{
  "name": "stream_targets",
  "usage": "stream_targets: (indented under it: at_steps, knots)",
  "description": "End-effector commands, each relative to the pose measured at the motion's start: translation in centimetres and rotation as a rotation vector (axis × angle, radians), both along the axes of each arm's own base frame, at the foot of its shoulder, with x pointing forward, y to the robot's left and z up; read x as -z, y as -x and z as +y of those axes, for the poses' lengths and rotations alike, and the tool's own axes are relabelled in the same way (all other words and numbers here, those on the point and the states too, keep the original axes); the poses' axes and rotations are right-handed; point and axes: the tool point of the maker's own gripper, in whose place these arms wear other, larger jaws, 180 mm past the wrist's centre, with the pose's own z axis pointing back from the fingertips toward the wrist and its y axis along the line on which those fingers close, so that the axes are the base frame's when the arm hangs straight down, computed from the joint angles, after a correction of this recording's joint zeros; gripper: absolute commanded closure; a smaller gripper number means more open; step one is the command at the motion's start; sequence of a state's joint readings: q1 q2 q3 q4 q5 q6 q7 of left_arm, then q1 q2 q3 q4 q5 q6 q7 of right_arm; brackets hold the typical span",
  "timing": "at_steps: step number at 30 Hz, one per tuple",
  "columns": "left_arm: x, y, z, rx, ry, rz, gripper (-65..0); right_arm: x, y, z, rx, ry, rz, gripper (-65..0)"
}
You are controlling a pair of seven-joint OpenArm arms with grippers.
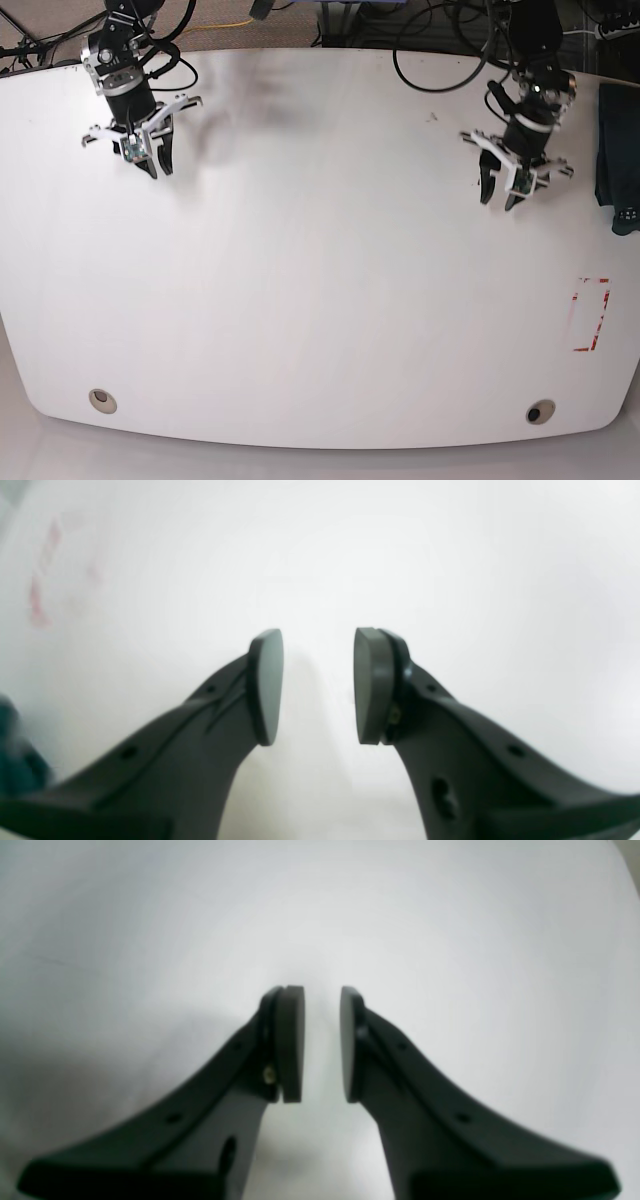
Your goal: Fold the T-shirt properly
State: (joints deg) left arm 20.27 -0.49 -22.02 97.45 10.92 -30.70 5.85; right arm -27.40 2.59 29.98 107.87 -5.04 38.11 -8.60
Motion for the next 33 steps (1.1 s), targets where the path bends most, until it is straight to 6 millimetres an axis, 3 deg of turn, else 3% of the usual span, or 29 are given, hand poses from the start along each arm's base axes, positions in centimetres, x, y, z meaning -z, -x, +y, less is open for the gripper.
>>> stream_targets:
  at_steps: [1, 8, 10, 15, 19, 23, 30, 33]
  knots:
    - [-1.2, 1.7, -1.4, 0.01, 0.025, -0.032, -21.7, -1.1, 1.1, -0.1, 0.01, -0.065, -0.045, -11.6]
    - [-0.2, 11.3, -4.3, 0.005, 0.056, 0.131, -21.7, 1.0, 7.9, 0.0, 0.043, -0.174, 0.101, -11.6]
    - [0.1, 15.0, -4.7, -0.025, 0.07, 0.209, -21.7, 1.8, 11.0, 0.2, 0.057, -0.205, 0.171, -11.6]
    - [2.1, 23.3, -4.2, -0.052, 0.064, 0.43, -21.4, 2.9, 17.1, 0.4, 0.091, -0.258, 0.32, -11.6]
    - [4.5, 28.4, -3.9, -0.116, 0.126, 0.572, -17.8, 4.2, 20.7, 0.4, 0.123, -0.274, 0.422, -11.6]
    - [8.2, 33.5, -4.1, -0.178, 0.208, 0.72, -17.5, 7.3, 24.6, 1.3, 0.146, -0.333, 0.552, -11.6]
    - [15.2, 34.9, -3.8, -0.226, 0.275, 0.838, -17.5, 14.2, 29.3, 2.3, 0.15, -0.378, 0.767, -11.6]
    - [18.2, 34.7, -3.7, -0.247, 0.307, 0.885, -17.5, 17.4, 30.1, 2.1, 0.186, -0.357, 0.834, -11.6]
